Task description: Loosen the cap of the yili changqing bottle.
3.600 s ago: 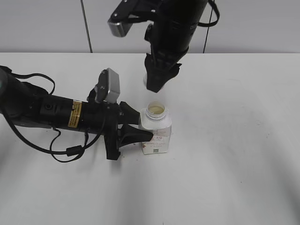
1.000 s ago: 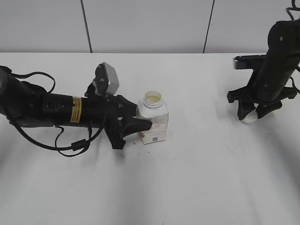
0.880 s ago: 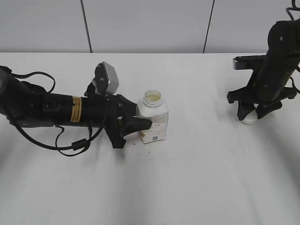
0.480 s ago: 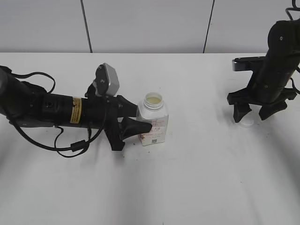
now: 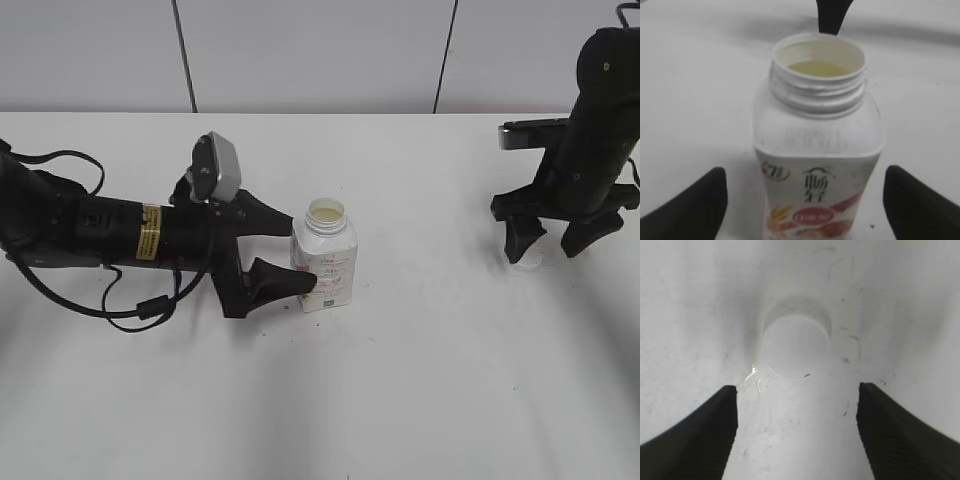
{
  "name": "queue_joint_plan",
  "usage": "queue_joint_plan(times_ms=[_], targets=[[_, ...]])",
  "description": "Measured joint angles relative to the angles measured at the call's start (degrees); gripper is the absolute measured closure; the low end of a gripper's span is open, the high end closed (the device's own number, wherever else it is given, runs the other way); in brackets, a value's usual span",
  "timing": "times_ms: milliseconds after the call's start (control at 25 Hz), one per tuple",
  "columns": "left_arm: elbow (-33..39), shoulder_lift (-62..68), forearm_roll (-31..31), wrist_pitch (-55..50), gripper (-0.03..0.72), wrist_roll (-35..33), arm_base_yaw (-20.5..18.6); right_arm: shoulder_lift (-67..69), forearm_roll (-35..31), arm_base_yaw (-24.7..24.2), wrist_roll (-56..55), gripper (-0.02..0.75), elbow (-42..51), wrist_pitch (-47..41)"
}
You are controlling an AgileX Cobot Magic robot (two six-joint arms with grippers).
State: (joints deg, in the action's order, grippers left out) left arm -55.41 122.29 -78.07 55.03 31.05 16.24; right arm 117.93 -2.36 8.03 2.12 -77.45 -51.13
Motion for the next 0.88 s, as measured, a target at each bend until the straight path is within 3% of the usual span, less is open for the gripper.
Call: queue_joint_plan(times_ms=[320, 520, 680, 880], targets=[[-0.2, -2.9, -11.6, 0.3, 0.105, 2.6, -7.6, -5.8, 0.0, 0.0, 1.2, 0.154, -0.5, -1.4], [-0.2, -7.7, -13.3, -0.5, 0.105, 3.6, -12.6, -8.8, 0.0, 0.0, 2.0, 0.154, -1.0, -1.4], [-0.2, -13.9, -8.8, -11.2, 0.105, 4.5, -13.8, -10.3, 0.0, 0.0, 2.1, 0.154, -2.5, -1.7], [-0.3, -21.3, 6.5, -37.4, 0.105, 4.5, -13.9, -11.4, 0.0, 0.0, 2.2, 0.154, -4.8, -1.7]])
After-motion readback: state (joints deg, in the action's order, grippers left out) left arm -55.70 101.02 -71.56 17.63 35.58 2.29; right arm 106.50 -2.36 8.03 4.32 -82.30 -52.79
